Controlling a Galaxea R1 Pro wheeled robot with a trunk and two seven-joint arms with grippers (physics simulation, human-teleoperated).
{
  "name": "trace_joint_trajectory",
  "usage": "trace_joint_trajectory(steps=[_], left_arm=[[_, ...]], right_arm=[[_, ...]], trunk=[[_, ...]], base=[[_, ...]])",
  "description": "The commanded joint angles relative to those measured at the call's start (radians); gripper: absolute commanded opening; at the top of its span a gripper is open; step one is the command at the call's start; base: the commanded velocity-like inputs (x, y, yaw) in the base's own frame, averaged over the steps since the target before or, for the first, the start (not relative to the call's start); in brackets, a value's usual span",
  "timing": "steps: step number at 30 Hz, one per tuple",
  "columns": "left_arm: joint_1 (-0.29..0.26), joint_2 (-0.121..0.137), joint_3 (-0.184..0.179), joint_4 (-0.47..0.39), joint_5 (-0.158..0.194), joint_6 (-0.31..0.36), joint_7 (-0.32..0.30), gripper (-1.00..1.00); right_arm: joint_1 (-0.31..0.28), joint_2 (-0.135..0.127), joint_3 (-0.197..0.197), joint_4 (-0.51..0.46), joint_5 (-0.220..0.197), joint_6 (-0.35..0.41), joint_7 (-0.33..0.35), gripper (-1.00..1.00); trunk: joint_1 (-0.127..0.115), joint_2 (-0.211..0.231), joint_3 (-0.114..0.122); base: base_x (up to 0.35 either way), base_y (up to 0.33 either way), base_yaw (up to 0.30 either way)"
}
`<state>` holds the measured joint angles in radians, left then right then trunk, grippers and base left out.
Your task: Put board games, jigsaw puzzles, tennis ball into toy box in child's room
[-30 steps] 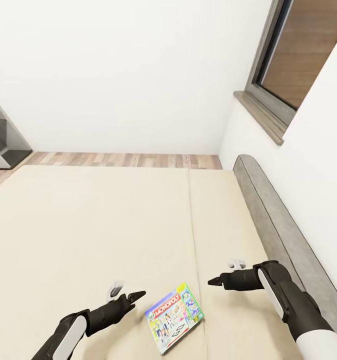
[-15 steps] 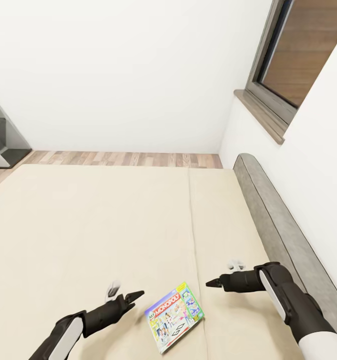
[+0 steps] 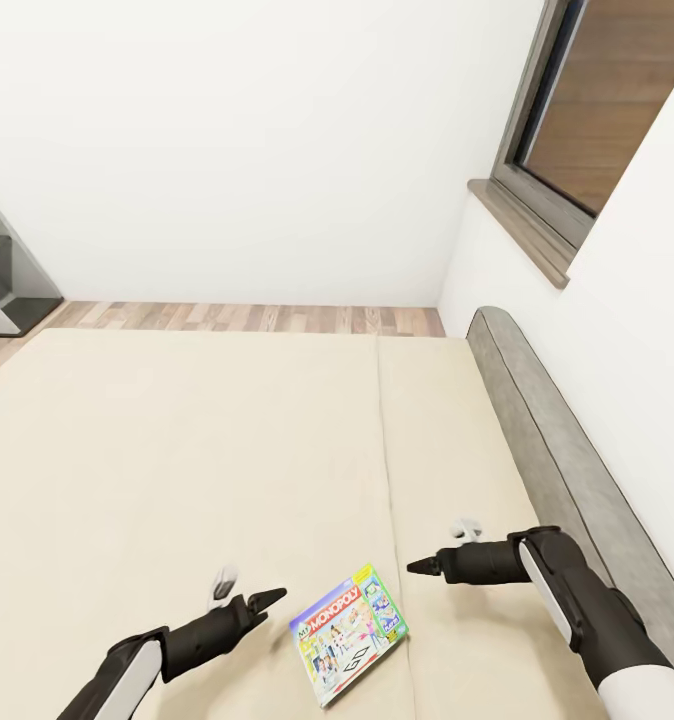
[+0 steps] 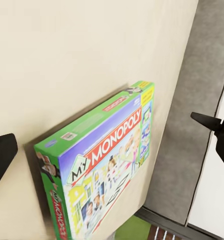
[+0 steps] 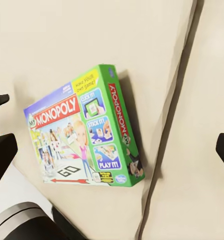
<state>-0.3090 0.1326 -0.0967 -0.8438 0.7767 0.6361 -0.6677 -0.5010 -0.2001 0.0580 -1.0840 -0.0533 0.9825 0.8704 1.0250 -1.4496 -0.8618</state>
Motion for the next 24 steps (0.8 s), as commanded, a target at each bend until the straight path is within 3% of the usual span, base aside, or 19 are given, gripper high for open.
trace_joint_trajectory(steps=[1,12,24], left_arm=[[0.001,0.002,-0.002,0.000,0.007,0.007,0.001,1.00],[0.007,0.007,-0.003,0.001,-0.005,0.006,-0.001,1.00],[0.008,0.003,-0.002,-0.002,-0.046,-0.011,-0.004,1.00]], right_arm=[[0.000,-0.001,0.003,0.000,-0.005,-0.001,0.000,1.00],[0.001,0.000,0.007,0.009,-0.003,-0.052,0.006,1.00],[0.001,0.001,0.009,0.019,-0.002,-0.069,0.007,1.00]], trunk=[[0.000,0.000,-0.001],[0.000,0.000,-0.007],[0.000,0.000,-0.024]], base=[[0.000,0.000,0.000],[0.000,0.000,0.000],[0.000,0.000,0.000]])
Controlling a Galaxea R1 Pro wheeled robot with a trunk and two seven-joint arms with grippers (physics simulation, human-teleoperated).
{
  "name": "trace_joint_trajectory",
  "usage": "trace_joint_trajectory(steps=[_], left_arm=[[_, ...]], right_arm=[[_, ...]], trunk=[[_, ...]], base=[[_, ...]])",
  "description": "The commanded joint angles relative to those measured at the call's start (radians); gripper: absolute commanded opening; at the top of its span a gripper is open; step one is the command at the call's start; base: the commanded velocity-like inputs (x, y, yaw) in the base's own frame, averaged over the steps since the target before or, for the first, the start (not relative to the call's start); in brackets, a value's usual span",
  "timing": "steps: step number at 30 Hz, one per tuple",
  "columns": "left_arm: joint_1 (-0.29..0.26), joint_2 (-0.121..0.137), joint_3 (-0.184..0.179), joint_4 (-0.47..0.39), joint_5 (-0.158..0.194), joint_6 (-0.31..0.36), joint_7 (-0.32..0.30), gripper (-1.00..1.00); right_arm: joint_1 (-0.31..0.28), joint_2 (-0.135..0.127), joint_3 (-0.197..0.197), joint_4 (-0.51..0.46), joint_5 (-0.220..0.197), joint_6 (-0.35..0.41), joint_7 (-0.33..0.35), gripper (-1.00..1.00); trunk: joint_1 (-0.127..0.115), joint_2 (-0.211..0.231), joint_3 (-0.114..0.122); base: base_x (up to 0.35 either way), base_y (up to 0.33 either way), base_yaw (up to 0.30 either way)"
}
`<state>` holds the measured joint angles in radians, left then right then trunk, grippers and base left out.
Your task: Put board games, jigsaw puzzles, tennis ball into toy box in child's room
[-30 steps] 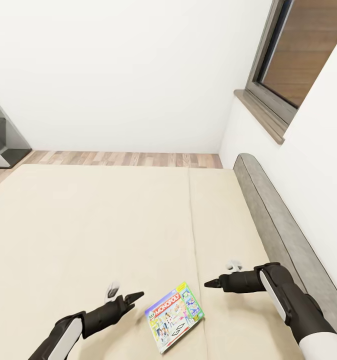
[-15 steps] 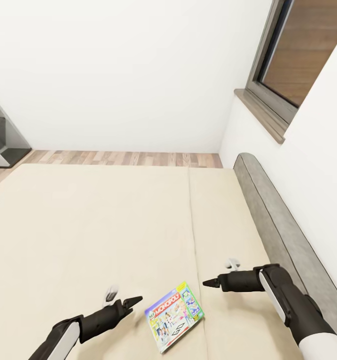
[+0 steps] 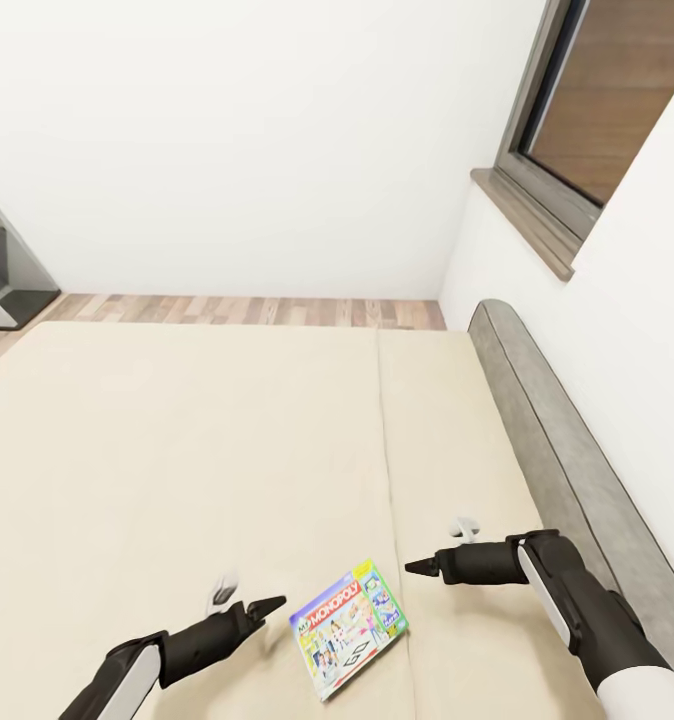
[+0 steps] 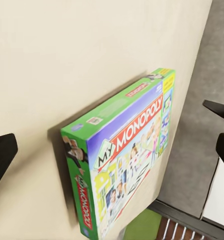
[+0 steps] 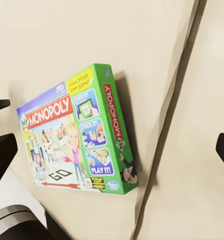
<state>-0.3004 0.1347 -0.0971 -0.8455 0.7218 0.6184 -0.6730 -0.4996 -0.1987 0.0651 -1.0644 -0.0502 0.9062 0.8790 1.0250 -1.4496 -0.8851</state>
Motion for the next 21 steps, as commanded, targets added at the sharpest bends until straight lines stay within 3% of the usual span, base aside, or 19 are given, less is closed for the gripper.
trace_joint_trajectory(steps=[1,21], left_arm=[[0.000,0.001,-0.002,0.000,0.009,0.007,0.002,1.00],[0.000,-0.005,0.002,-0.001,-0.002,-0.023,-0.026,1.00]], right_arm=[[-0.001,-0.001,0.002,-0.001,-0.005,0.007,-0.002,1.00],[-0.001,0.002,0.003,0.001,-0.005,0.005,0.000,1.00]], trunk=[[0.000,0.000,-0.002],[0.000,0.000,-0.034]], base=[[0.000,0.000,0.000],[0.000,0.000,0.000]])
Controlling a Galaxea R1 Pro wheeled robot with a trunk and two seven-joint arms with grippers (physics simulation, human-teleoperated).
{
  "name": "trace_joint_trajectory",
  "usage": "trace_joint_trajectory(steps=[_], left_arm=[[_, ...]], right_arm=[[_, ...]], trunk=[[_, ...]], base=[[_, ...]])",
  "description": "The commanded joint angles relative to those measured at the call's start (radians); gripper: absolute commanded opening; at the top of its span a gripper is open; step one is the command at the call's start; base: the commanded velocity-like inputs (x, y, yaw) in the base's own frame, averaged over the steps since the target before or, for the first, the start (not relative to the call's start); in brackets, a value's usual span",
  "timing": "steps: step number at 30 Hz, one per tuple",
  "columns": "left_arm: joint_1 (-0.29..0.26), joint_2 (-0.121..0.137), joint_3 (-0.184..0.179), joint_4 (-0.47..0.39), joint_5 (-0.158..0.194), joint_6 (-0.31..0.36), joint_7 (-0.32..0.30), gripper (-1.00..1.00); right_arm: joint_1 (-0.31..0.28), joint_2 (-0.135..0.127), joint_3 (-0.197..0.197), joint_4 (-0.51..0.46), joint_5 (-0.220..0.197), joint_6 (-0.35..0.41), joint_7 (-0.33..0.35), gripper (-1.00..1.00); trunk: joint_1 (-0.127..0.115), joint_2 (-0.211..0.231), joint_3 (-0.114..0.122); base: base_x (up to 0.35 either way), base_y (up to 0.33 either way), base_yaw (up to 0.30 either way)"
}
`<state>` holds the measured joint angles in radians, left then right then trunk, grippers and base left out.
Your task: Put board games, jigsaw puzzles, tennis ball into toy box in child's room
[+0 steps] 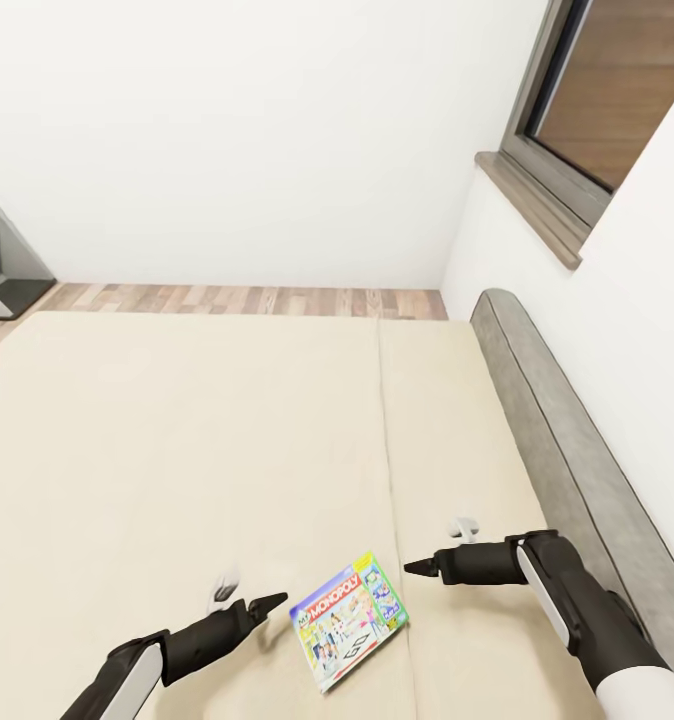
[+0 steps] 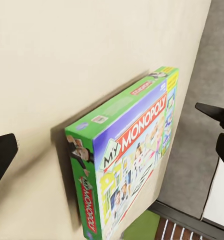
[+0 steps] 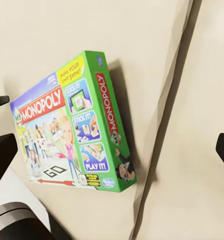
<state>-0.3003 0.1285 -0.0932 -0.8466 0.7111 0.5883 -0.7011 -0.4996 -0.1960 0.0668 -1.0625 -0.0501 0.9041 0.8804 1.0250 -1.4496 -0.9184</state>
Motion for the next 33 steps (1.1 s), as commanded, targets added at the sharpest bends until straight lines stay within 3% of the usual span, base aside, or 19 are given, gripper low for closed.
trace_joint_trajectory(steps=[1,33], left_arm=[[0.000,0.001,-0.002,0.000,0.009,0.007,0.002,1.00],[0.000,-0.003,-0.003,0.003,0.008,0.007,-0.001,1.00]], right_arm=[[-0.001,-0.001,0.002,-0.001,-0.005,0.007,-0.002,1.00],[-0.002,0.006,0.058,0.004,-0.005,0.014,-0.004,1.00]], trunk=[[0.000,0.000,-0.002],[0.000,0.000,-0.044]], base=[[0.000,0.000,0.000],[0.000,0.000,0.000]])
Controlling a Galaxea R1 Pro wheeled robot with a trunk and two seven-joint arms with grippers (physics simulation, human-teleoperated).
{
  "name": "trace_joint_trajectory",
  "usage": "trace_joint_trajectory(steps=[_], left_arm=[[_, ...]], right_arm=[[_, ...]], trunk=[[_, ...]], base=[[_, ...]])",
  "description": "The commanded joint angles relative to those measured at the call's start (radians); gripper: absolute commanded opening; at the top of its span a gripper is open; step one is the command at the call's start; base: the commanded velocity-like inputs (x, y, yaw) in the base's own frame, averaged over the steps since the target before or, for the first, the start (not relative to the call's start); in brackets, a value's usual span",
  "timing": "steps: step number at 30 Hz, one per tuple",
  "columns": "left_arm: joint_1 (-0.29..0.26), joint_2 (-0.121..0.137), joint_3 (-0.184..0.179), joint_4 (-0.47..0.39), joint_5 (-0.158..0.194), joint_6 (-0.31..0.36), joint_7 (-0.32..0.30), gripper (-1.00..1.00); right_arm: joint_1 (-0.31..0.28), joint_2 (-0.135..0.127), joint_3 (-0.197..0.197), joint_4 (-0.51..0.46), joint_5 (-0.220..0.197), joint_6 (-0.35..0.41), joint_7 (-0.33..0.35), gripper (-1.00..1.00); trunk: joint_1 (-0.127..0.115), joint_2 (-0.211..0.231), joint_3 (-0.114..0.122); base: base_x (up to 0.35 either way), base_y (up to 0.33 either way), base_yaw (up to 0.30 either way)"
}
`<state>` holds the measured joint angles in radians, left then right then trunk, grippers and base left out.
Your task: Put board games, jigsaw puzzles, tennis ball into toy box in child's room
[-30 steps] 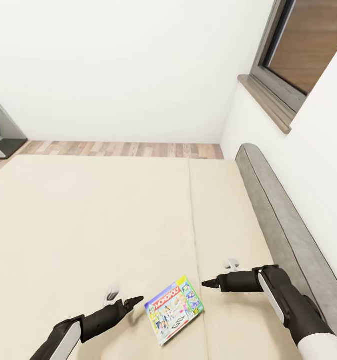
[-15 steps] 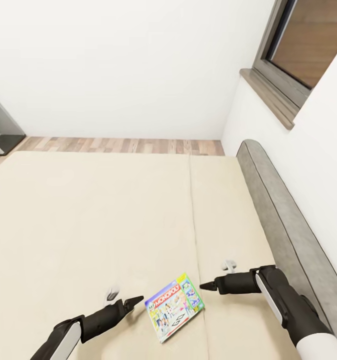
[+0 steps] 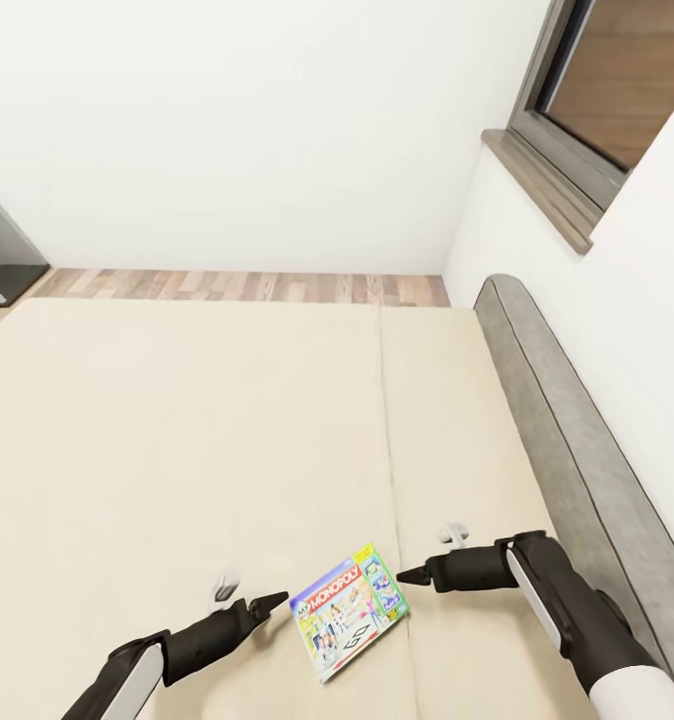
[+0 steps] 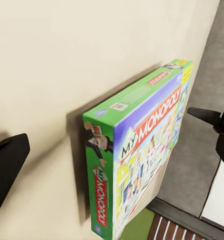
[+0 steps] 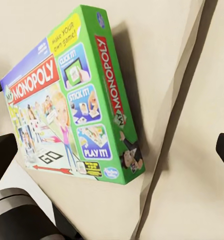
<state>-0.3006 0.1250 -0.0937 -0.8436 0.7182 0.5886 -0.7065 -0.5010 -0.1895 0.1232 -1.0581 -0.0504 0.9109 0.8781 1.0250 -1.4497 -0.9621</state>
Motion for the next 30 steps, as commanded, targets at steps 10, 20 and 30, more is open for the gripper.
trace_joint_trajectory(steps=[10,20,30], left_arm=[[-0.001,-0.002,-0.004,0.001,0.000,0.007,0.004,1.00],[-0.002,-0.003,-0.004,0.001,0.000,0.007,0.004,1.00],[-0.002,-0.004,-0.004,0.001,0.000,0.007,0.003,1.00]], right_arm=[[-0.001,0.001,0.005,0.012,-0.005,0.006,-0.003,1.00],[-0.001,0.001,0.005,0.015,-0.005,0.003,-0.004,1.00],[-0.001,0.000,0.005,0.016,-0.005,0.001,-0.002,1.00]], trunk=[[0.000,0.000,-0.002],[0.000,0.000,-0.003],[0.000,0.000,-0.013]], base=[[0.000,0.000,0.000],[0.000,0.000,0.000],[0.000,0.000,0.000]])
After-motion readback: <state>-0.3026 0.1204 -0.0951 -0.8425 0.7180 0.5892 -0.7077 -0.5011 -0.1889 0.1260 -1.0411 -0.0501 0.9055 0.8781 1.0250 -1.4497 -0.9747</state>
